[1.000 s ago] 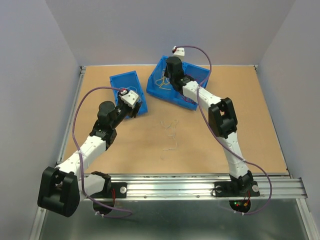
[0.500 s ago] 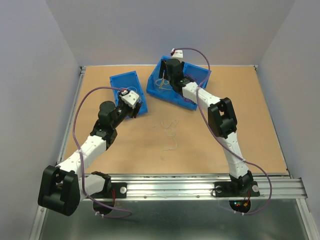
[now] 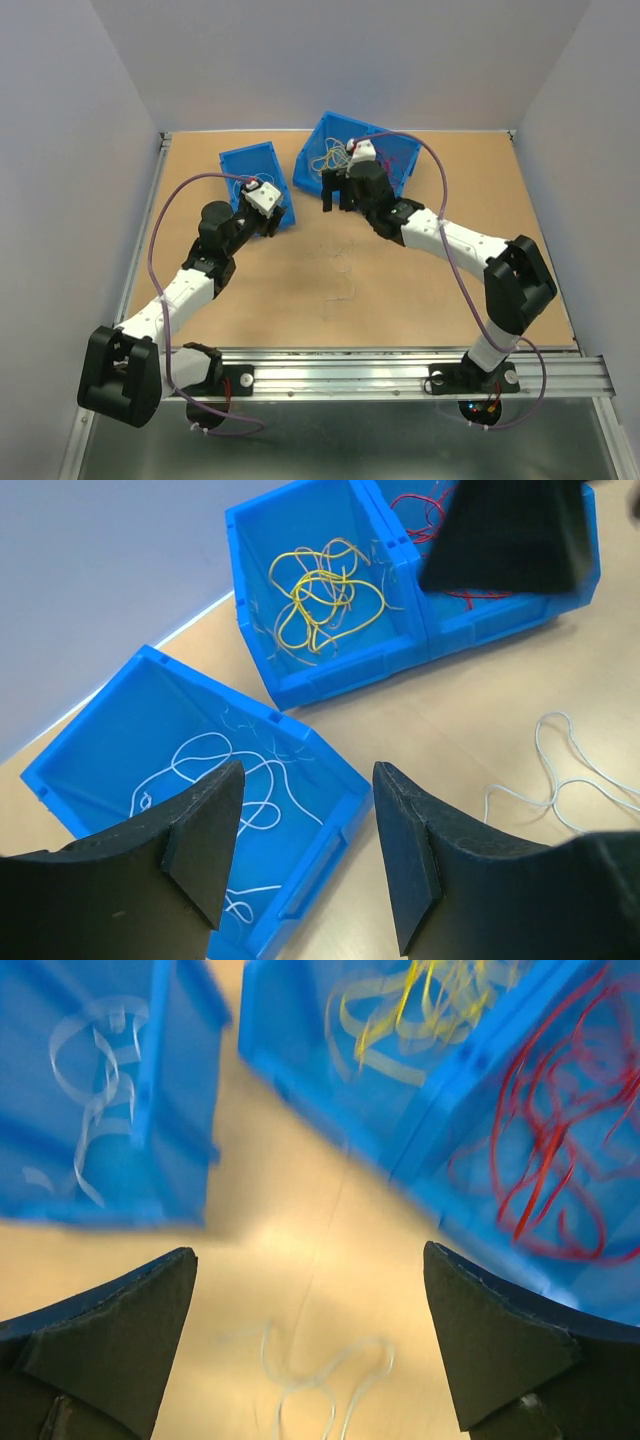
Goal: Untangle the cables
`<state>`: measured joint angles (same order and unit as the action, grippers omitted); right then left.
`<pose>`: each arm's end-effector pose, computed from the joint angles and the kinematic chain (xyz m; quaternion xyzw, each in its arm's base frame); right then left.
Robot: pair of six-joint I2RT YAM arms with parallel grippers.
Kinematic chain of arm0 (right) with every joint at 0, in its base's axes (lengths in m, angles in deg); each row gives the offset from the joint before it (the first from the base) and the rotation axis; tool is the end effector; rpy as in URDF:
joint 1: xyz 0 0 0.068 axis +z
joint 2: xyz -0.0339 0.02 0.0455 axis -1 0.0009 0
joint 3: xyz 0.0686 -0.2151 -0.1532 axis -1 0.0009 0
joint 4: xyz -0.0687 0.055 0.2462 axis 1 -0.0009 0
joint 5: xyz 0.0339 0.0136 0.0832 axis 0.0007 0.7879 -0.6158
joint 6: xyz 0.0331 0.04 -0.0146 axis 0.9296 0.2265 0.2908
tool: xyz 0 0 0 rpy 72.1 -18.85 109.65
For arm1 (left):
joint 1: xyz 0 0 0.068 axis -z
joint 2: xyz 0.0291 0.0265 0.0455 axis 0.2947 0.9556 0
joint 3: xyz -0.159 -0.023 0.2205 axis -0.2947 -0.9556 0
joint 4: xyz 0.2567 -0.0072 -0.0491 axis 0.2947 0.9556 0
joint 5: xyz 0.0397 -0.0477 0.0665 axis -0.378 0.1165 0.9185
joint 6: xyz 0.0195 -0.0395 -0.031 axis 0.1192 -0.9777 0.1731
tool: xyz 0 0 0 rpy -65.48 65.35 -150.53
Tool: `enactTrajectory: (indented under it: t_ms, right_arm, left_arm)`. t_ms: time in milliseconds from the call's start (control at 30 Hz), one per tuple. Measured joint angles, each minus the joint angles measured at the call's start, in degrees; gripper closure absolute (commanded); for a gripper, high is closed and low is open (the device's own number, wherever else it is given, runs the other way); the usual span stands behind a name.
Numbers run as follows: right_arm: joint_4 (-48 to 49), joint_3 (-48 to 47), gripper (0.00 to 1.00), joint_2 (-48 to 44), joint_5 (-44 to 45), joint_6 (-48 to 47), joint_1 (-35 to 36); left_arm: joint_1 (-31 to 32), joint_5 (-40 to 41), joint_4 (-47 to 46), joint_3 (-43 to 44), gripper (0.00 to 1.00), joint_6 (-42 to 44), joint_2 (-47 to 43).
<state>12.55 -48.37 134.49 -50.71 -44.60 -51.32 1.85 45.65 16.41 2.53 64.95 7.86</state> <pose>0.3278 0.2482 0.2964 -0.0816 0.8177 0.1385 0.5527 0.2383 -0.0940 0.2829 0.3437 0.6074 -0.0983 0.7094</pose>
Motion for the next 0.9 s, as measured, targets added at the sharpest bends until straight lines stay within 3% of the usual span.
enactTrajectory:
  t_ms: [167,400,833,900]
  right_arm:
    - [-0.46,12.37,0.0,-2.67,-0.9,0.17,4.55]
    - [-1.75,23.08,0.0,-3.52,-4.92,-0.66,5.7]
    - [3.17,27.65,0.0,-3.72,-14.69,-2.16,5.73]
    - [3.43,27.63,0.04,-2.43,-14.38,-2.19,5.77]
  left_arm:
    - [0.0,-0.79,0.17,0.0,0.35,0.04,0.11]
    - [0.0,-1.44,0.31,0.0,0.35,0.07,0.11]
    - [0.02,-2.49,0.52,0.0,0.35,0.44,0.11]
    - [0.02,-2.58,0.74,0.0,0.35,0.46,0.11]
